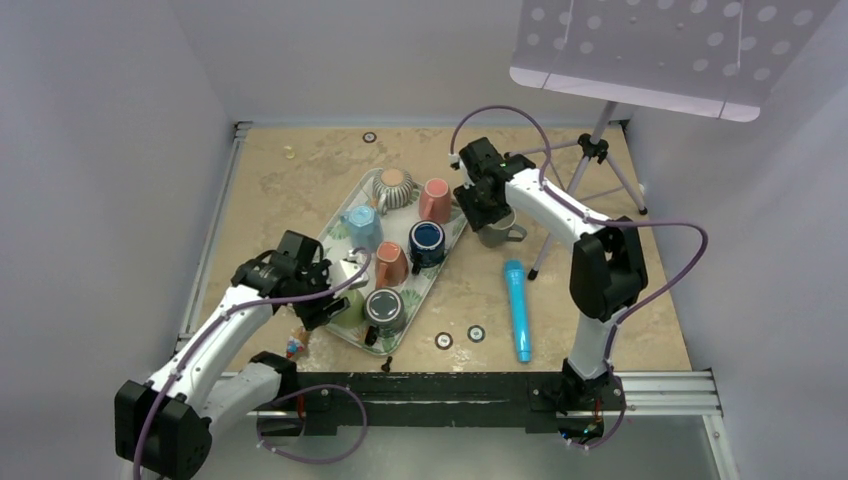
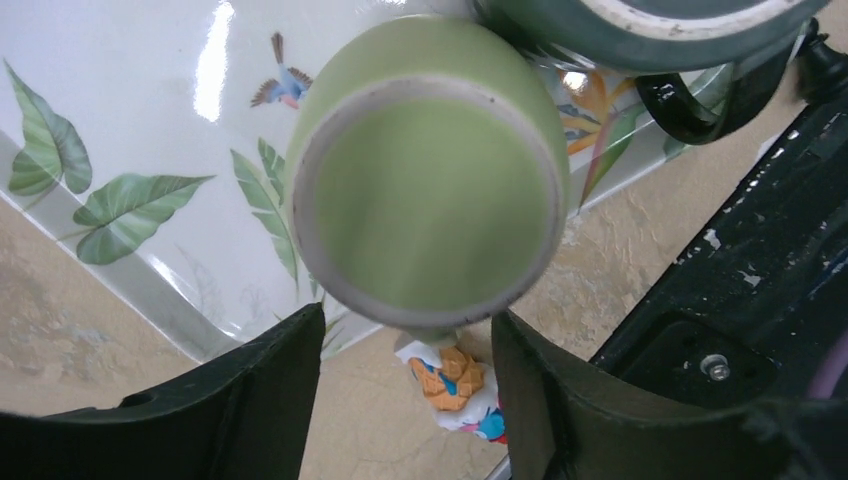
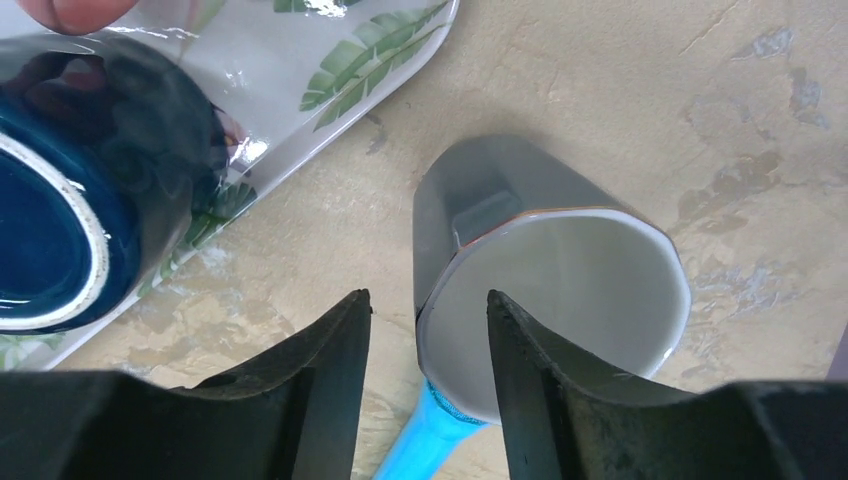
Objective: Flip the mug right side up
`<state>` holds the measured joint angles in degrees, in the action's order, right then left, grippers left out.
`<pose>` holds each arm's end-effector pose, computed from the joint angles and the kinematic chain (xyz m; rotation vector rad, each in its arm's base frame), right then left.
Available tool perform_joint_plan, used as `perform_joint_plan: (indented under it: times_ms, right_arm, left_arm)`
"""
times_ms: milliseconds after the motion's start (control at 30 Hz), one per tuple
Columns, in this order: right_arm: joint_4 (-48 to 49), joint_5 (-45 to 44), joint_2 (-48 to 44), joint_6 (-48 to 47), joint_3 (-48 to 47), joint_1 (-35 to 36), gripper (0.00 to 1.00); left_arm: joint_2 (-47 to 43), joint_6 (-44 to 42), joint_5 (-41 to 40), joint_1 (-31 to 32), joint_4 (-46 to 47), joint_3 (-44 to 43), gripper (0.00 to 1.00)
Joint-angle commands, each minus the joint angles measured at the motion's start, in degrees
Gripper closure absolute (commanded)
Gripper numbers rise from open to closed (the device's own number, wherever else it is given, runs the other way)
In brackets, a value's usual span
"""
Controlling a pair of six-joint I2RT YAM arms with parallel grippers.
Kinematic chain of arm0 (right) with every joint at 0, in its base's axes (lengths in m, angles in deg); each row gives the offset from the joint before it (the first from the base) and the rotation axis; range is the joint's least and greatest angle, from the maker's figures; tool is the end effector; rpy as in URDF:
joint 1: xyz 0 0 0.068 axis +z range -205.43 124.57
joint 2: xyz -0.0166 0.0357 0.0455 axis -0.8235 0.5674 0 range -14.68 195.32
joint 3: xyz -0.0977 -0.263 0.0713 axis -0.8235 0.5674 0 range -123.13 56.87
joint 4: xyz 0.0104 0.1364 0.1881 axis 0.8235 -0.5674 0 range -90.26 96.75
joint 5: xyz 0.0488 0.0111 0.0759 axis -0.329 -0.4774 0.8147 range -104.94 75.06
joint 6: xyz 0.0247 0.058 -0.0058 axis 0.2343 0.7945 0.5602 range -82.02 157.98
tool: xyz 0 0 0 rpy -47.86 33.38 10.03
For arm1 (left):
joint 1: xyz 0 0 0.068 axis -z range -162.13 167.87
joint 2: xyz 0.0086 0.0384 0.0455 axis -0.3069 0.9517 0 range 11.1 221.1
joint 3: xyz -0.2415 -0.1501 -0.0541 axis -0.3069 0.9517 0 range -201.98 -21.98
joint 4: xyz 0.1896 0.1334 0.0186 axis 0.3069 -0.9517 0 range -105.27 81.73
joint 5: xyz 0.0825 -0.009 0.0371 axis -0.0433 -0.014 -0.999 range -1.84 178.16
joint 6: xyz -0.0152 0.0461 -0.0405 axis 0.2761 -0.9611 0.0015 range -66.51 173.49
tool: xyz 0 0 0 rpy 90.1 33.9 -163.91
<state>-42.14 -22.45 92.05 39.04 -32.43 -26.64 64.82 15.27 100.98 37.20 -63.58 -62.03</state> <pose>0.3291 0.1737 0.2640 -0.6131 2.6392 -0.0256 0.1090 -0.0495 0.2347 1.3669 2.3706 -0.2199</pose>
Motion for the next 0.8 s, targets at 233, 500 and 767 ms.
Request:
perform_joint_plan:
  times_ms: [233,500,767]
  right_arm:
    - [5.75,1.71,-11.69,-0.42,3.30,-0.07,0.48]
    - [10.03,1.68,-19.51,0.17,7.37,0.09,0.49]
    - [41.38,22.01,-40.04,11.05,24.44,3.73,0.30]
  left_arm:
    - [5.49,-2.11,1.52,0.88,5.05,0.47,0.97]
    - [-1.03,2.76,-0.44,0.00,-3.70,-8.08,1.00]
    - [-3.31,18.26,1.96,-0.51,-10.74,-31.48,1.00]
